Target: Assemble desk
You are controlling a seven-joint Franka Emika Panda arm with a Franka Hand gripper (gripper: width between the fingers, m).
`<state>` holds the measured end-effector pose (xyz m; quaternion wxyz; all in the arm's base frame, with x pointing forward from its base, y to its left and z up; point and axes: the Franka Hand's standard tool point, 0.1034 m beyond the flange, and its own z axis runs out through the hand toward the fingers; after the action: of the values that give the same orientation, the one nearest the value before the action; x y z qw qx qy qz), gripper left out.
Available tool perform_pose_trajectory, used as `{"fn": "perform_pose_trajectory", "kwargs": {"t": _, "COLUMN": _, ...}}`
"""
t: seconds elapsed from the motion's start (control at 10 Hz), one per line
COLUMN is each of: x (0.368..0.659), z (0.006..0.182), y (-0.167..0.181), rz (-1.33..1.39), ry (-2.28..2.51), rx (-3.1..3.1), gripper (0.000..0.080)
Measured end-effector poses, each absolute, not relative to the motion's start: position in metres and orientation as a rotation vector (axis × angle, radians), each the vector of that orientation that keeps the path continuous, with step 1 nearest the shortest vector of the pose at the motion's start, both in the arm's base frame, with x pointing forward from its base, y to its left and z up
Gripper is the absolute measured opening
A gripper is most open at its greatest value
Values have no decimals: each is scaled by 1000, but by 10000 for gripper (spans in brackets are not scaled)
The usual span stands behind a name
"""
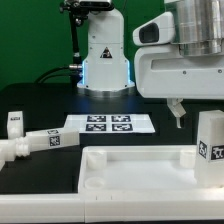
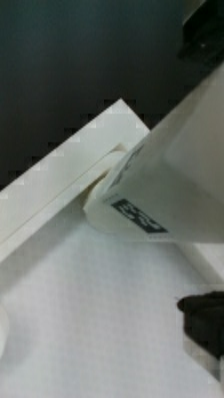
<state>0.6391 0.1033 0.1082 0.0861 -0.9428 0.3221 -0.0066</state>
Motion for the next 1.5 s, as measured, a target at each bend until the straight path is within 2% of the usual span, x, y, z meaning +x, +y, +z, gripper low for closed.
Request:
{"fn": "perform_pose_trajectory", "kwargs": {"t": 0.2, "x": 640, "z": 109, "y": 101, "rz": -58, "ry": 655, "rx": -2918, "gripper": 648}}
{"fn": "perform_pose_trajectory", "kwargs": {"t": 0.4, "x": 648, "z": 115, "y": 103, "rz": -182, "ry": -135, "rx": -3038, "gripper": 649}}
{"fn": "perform_pose_trajectory", "kwargs": {"t": 0.5, "x": 648, "z": 113, "y": 103, "rz": -187, "ry": -328, "rx": -3031, "gripper": 649}}
{"fn": "perform_pose_trajectory", "kwargs": {"t": 0.6, "x": 648, "z": 113, "y": 102, "rz": -185, "ry": -285, "rx": -3034, "gripper": 649}}
{"fn": "perform_pose_trajectory", "kwargs": {"t": 0.7, "x": 648, "z": 113, "y": 102, "rz": -184, "ry": -256, "rx": -3036, "gripper": 539}}
{"fn": "perform_pose_trajectory", "kwargs": {"t": 0.8, "x": 648, "z": 113, "y": 102, "rz": -184, "ry": -256, "rx": -3036, "gripper": 389}}
{"fn": "perform_pose_trajectory", "kwargs": {"t": 0.9, "x": 648, "z": 113, "y": 102, "rz": -179, "ry": -153, "rx": -3038, "gripper": 389}}
{"fn": "perform_pose_trajectory", "kwargs": {"t": 1.0, "x": 648, "z": 113, "y": 102, "rz": -173, "ry": -39, "rx": -3038, "gripper": 284}}
{"fn": "perform_pose_trajectory", "kwargs": {"t": 1.3, "x": 648, "z": 113, "y": 102, "rz": -149, "ry": 524, "rx": -2979, "gripper": 284}}
{"fn": "perform_pose_trajectory", "kwargs": {"t": 1.5, "x": 643, "z": 112, "y": 102, "rz": -103, "ry": 1176, "rx": -2789, "gripper": 284}}
